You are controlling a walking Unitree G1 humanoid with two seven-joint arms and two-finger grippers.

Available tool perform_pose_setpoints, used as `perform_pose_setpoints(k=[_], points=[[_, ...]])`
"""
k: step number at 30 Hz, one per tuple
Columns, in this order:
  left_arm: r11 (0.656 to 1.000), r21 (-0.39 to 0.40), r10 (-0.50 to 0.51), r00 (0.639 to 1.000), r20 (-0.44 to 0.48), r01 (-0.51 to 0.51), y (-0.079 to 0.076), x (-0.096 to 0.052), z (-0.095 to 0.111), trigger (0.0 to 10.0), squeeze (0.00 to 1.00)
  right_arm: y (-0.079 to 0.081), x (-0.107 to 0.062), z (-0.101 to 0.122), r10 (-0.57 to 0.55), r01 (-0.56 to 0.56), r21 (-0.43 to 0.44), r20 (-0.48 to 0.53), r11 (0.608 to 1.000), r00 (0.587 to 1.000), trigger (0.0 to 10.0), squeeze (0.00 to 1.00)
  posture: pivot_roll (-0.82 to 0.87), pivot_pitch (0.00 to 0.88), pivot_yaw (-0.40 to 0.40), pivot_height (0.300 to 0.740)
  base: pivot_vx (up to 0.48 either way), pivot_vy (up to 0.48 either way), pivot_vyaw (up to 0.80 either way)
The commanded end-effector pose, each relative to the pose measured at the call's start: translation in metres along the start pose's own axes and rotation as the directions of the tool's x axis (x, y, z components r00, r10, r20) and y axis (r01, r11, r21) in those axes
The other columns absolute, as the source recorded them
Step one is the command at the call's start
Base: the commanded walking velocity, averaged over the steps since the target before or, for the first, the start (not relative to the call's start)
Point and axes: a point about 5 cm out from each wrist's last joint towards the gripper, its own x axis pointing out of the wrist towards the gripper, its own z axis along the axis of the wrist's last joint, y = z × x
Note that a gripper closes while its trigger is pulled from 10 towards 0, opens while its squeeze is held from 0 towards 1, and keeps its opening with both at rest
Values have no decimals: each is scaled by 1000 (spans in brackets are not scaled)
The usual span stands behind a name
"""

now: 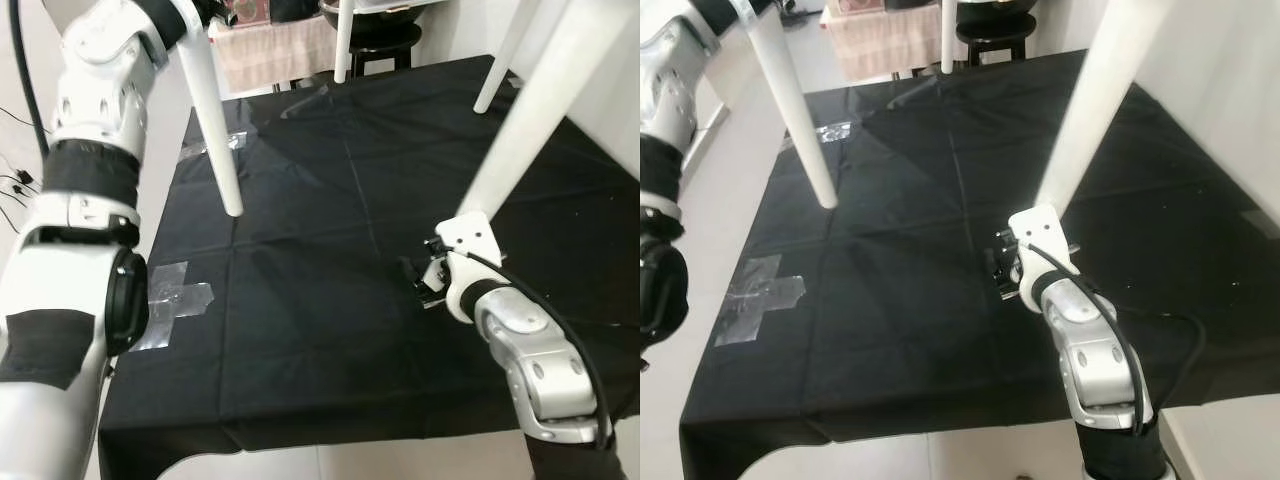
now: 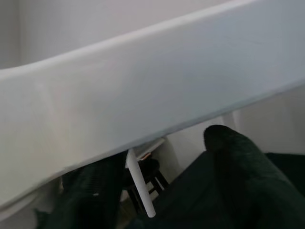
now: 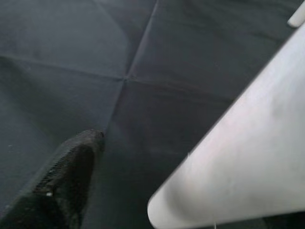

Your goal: Building children table

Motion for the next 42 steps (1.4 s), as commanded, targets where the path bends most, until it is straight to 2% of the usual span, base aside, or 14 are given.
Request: perform_pose_setpoints(k=[1,4,8,13,22,27,28,33,36,37,38,39,40,42], points=[[1000,6,7,1000,10,-7,5,-9,3,10000,1000,-1,-2,0,15,-15,-17,22,1000,1000,10000,1000,-112,118,145,740,0,0,0],[1000,6,10,1000,-4,-10,6,-13,-1,10000,1000,-3,-3,0,14,-14,-24,25,1000,1000,10000,1000,-112,118,145,740,0,0,0],[999,24,46,995,-92,-44,7,-39,-22,10000,1000,-12,-6,-5,5,-5,-64,13,998,1000,10000,1000,-111,120,144,740,0,0,0],[998,29,63,988,-142,-59,3,-54,-32,10000,1000,-16,-7,-10,2,-3,-84,-6,996,1000,10000,1000,-108,122,143,740,0,0,0],[1000,-30,3,975,-221,-10,-24,-81,-52,10000,1000,-10,-13,-28,36,-40,-72,-60,997,998,10000,1000,-108,128,146,740,0,0,0],[995,-92,-2,954,-300,-27,-42,-110,-71,10000,1000,-9,-24,-37,82,-82,-17,-4,997,997,10000,1000,-108,143,140,740,0,0,0],[995,-92,-2,954,-300,-27,-42,-110,-71,10000,1000,-9,-24,-37,82,-82,-17,-4,997,997,10000,1000,-108,143,140,740,0,0,0],[984,-108,80,902,-425,-139,-55,-142,-96,10000,1000,-7,-40,-50,122,-122,0,-8,993,992,10000,1000,-109,150,135,740,0,0,0],[984,-76,99,847,-523,-162,-67,-164,-114,10000,1000,-11,-47,-60,93,-93,0,-24,996,995,10000,1000,-113,150,132,740,0,0,0],[979,-84,109,821,-561,-188,-74,-175,-122,10000,592,-11,-50,-63,75,-75,8,-29,997,997,10000,1000,-121,148,129,740,0,0,0],[974,-90,117,800,-588,-208,-80,-184,-128,10000,71,-11,-52,-66,65,-65,17,-30,998,997,10000,1000,-124,145,124,740,0,0,0],[974,-90,117,800,-588,-208,-80,-184,-128,10000,71,-11,-52,-66,65,-65,17,-30,998,997,10000,1000,-124,145,124,740,0,0,0],[962,-107,131,769,-625,-250,-89,-199,-134,10000,0,-8,-56,-69,58,-58,28,-24,998,998,10000,1000,-124,140,120,740,0,0,0],[959,-108,136,759,-637,-262,-93,-204,-136,10000,0,-5,-57,-71,62,-61,36,-17,997,998,10000,1000,-123,134,116,740,0,0,0]])
